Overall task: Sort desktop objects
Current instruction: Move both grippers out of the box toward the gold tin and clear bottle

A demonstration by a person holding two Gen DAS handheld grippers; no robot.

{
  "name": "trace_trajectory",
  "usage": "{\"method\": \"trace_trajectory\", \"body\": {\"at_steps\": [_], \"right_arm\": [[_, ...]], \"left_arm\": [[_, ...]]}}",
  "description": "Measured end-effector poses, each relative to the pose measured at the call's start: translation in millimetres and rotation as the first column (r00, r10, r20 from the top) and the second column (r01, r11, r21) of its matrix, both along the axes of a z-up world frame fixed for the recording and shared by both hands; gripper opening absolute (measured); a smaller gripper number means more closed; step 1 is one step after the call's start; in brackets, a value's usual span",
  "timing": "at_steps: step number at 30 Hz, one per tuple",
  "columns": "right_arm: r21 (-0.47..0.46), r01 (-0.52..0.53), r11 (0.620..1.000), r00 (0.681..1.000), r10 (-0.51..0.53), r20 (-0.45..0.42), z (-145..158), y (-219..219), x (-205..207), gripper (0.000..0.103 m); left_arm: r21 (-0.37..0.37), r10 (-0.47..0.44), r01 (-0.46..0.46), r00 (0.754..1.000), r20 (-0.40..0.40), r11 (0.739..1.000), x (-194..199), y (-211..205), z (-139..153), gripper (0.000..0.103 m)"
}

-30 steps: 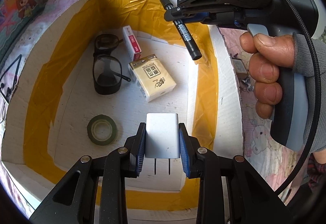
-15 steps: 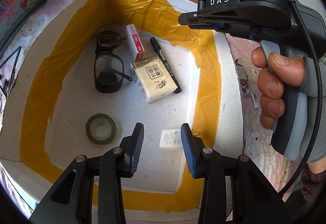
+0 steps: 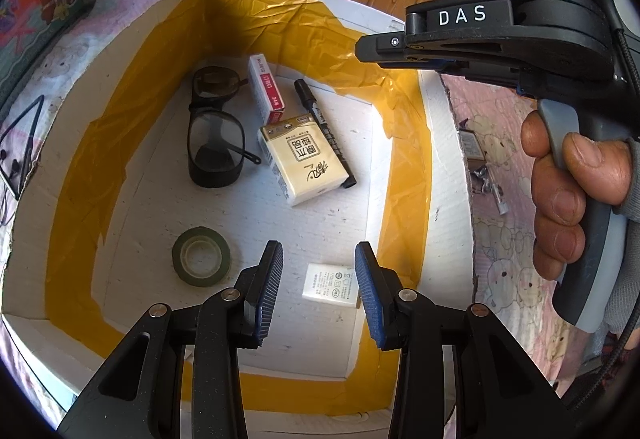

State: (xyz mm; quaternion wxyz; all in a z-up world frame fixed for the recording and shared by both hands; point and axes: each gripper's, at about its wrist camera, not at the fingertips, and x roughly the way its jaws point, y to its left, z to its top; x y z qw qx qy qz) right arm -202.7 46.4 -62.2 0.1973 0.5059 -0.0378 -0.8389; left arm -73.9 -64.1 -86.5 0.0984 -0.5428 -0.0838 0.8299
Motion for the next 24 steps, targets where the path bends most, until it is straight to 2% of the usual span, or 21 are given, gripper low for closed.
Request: {"method": "trace_trajectory", "body": {"at_steps": [15, 24], "right_arm": [[0.034, -0.070, 0.997, 0.997, 0.070, 0.018, 0.3, -4.9, 30.0, 0.017], [0.048, -0.101, 0.994, 0.995, 0.101, 0.016, 6.3, -3.7, 49.0, 0.022]], "left_arm": [[-0.014, 0.002, -0.002, 0.999, -0.037, 1.000, 6.0, -0.1, 9.2, 0.040], [-0.029, -0.005, 0.003, 0.998, -0.060, 1.000, 13.9, 3.9, 13.4, 0.040]]}}
